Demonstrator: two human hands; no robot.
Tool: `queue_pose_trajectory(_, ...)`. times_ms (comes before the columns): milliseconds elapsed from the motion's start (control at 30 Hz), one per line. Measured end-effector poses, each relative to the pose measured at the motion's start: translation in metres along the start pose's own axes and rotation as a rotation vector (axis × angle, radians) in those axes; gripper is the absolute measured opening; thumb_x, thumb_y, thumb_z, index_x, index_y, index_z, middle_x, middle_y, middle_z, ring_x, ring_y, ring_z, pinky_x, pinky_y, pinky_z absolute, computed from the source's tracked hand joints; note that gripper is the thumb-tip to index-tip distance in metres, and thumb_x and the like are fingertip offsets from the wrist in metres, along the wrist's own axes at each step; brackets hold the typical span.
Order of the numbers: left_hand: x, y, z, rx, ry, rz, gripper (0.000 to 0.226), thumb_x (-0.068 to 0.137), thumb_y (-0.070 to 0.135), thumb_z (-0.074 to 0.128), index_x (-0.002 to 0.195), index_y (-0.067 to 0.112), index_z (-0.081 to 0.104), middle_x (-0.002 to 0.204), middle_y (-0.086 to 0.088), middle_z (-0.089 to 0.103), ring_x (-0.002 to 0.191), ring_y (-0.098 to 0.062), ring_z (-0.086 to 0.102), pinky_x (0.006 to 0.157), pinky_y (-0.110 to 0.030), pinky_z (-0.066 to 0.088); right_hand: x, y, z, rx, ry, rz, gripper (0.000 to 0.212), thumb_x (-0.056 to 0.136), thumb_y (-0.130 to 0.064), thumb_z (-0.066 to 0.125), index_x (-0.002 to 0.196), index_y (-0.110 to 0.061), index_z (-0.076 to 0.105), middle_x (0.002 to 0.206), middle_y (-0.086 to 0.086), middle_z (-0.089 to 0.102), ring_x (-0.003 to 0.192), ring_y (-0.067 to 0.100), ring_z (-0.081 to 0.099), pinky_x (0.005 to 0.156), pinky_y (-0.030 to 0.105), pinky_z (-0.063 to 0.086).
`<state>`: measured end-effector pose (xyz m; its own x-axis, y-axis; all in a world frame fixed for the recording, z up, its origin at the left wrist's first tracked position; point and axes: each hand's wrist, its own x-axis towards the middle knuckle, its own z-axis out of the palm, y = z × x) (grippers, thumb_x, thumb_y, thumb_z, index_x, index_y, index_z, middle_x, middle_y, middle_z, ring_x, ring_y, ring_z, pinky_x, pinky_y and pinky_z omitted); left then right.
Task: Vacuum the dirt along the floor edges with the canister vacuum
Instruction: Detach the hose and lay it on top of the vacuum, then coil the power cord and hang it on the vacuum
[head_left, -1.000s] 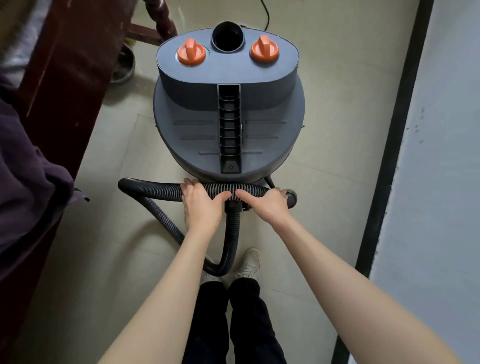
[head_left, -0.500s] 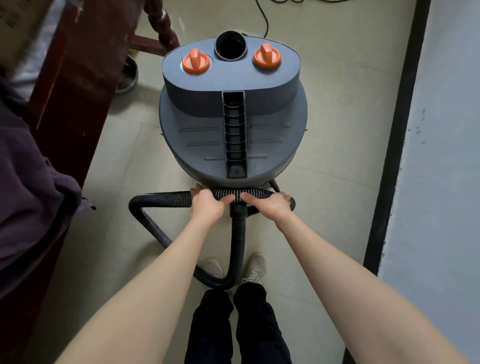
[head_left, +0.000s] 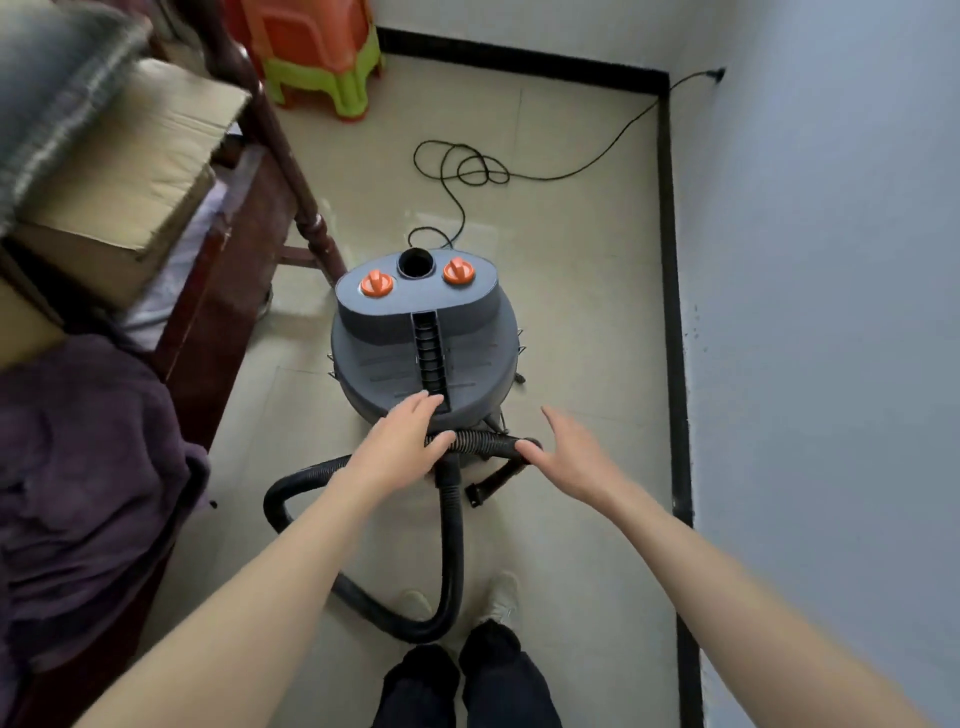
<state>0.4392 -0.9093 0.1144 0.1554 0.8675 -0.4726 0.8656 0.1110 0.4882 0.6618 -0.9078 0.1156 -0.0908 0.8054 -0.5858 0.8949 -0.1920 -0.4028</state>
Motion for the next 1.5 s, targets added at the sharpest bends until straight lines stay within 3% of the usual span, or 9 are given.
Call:
queue_pose_trajectory(133, -0.017, 0.061, -0.063, 0.13, 0.181, 0.175, 0.065, 0.095, 0.045, 0.047, 0.15, 0.021, 0.023, 0.157, -0.001, 0.021, 0.144, -0.02, 0.019, 0.115, -0.046, 0.023, -0.039, -0.01, -0.084, -0.171, 0.179, -0.136, 0.076, 0.096, -0.053, 0.05, 0.156, -0.017, 0.019, 0.161, 0.006, 0.025, 0.147, 0.022, 0.023, 0.118, 0.044, 0.021)
queue_pose_trajectory(233, -0.024, 0.109, -0.103, 0.285, 0.271, 0.274, 0.067, 0.095, 0.052, 0.04, 0.152, 0.029, 0.013, 0.159, 0.002, 0.013, 0.147, -0.022, 0.007, 0.118, -0.047, 0.01, -0.066, -0.01, -0.151, -0.271, 0.34, -0.215, 0.08, 0.094, -0.059, 0.046, 0.157, -0.024, 0.011, 0.165, 0.004, 0.013, 0.151, 0.021, 0.012, 0.12, 0.05, 0.01)
queue_pose_trajectory(367, -0.026, 0.177, -0.133, 0.306, 0.383, 0.29, 0.067, 0.093, 0.058, 0.032, 0.151, 0.036, 0.007, 0.16, 0.006, 0.006, 0.147, -0.019, -0.003, 0.117, -0.046, -0.001, -0.088, 0.014, -0.233, -0.399, 0.516, -0.286, 0.082, 0.094, -0.064, 0.04, 0.157, -0.029, 0.002, 0.166, 0.004, 0.004, 0.152, 0.023, 0.004, 0.12, 0.053, 0.003)
queue_pose_trajectory(500, -0.015, 0.253, -0.129, 0.246, 0.507, 0.302, 0.068, 0.093, 0.054, 0.039, 0.152, 0.032, 0.01, 0.16, 0.004, 0.008, 0.147, -0.019, -0.001, 0.117, -0.047, -0.001, -0.103, 0.06, -0.286, -0.454, 0.603, -0.304, 0.084, 0.092, -0.067, 0.039, 0.157, -0.03, -0.001, 0.166, 0.004, -0.003, 0.152, 0.023, -0.001, 0.119, 0.053, -0.002)
queue_pose_trajectory(733, 0.017, 0.351, -0.094, 0.175, 0.511, 0.379, 0.066, 0.094, 0.052, 0.039, 0.151, 0.031, 0.012, 0.16, 0.003, 0.01, 0.147, -0.018, 0.0, 0.117, -0.044, -0.003, -0.101, 0.139, -0.332, -0.339, 0.64, -0.254, 0.086, 0.089, -0.069, 0.039, 0.157, -0.032, 0.0, 0.166, 0.002, 0.002, 0.152, 0.021, 0.001, 0.12, 0.048, -0.003)
queue_pose_trajectory(1000, 0.114, 0.38, -0.117, 0.194, 0.466, 0.352, 0.066, 0.095, 0.051, 0.04, 0.152, 0.031, 0.013, 0.16, 0.005, 0.011, 0.147, -0.017, 0.0, 0.117, -0.042, -0.001, -0.011, 0.152, -0.388, -0.319, 0.662, -0.228, 0.085, 0.091, -0.068, 0.037, 0.156, -0.032, -0.002, 0.166, 0.003, 0.002, 0.152, 0.021, -0.001, 0.12, 0.046, -0.005)
queue_pose_trajectory(1267, 0.289, 0.374, -0.179, 0.192, 0.376, 0.277, 0.065, 0.096, 0.05, 0.04, 0.152, 0.03, 0.014, 0.159, 0.004, 0.012, 0.147, -0.017, 0.001, 0.117, -0.042, 0.001, 0.154, 0.135, -0.478, -0.358, 0.6, -0.161, 0.08, 0.095, -0.064, 0.036, 0.157, -0.031, -0.003, 0.166, 0.004, 0.0, 0.152, 0.021, -0.001, 0.12, 0.046, -0.007)
queue_pose_trajectory(1500, 0.432, 0.406, -0.253, 0.195, 0.312, 0.317, 0.063, 0.097, 0.048, 0.039, 0.152, 0.028, 0.014, 0.159, 0.004, 0.013, 0.147, -0.016, 0.001, 0.119, -0.04, 0.001, 0.279, 0.126, -0.57, -0.404, 0.561, -0.105, 0.077, 0.097, -0.061, 0.034, 0.157, -0.03, -0.002, 0.166, 0.004, -0.001, 0.152, 0.022, -0.001, 0.119, 0.045, -0.009)
